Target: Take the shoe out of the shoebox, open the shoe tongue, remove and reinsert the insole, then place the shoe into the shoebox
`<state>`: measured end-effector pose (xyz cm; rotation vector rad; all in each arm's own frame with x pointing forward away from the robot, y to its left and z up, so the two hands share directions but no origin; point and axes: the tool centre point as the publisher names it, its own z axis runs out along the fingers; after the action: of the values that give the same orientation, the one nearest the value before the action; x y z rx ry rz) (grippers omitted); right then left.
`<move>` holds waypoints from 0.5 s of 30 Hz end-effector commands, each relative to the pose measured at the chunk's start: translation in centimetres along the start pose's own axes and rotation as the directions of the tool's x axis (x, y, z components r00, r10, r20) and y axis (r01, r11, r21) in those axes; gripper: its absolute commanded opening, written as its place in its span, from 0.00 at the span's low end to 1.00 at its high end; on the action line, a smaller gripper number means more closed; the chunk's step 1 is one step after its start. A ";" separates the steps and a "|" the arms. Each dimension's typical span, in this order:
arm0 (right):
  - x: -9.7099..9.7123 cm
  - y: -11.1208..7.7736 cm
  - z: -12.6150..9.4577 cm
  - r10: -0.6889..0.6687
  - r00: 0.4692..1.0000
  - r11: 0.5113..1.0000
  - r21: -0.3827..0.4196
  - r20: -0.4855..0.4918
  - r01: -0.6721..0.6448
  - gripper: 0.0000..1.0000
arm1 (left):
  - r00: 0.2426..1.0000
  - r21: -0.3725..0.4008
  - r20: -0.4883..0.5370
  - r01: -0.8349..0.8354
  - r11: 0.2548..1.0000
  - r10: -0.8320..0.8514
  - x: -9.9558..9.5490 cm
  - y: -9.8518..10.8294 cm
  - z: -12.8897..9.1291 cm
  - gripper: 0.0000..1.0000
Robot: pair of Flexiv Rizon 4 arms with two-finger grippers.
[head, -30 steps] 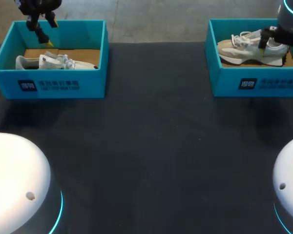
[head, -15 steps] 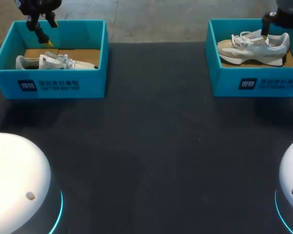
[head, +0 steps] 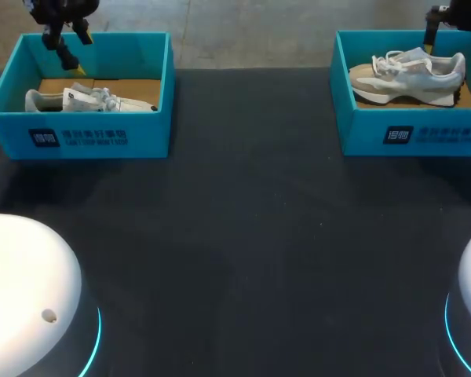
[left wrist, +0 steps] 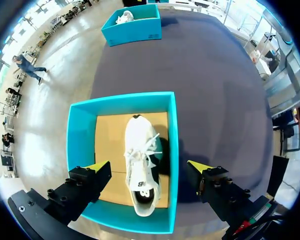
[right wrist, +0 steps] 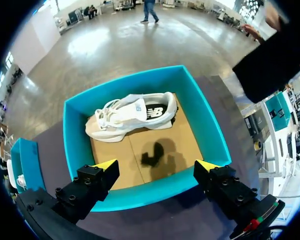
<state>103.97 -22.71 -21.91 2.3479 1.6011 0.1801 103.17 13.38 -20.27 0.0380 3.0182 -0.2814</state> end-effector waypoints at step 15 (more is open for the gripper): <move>-1.7 4.3 3.8 0.020 0.999 0.999 0.031 0.049 -0.022 1.00 | 1.000 0.000 0.002 -0.001 1.000 0.001 0.1 0.0 0.0 1.00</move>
<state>106.31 -25.91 -23.34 2.3516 1.5526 0.1333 103.18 13.38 -20.26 0.0379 3.0182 -0.2811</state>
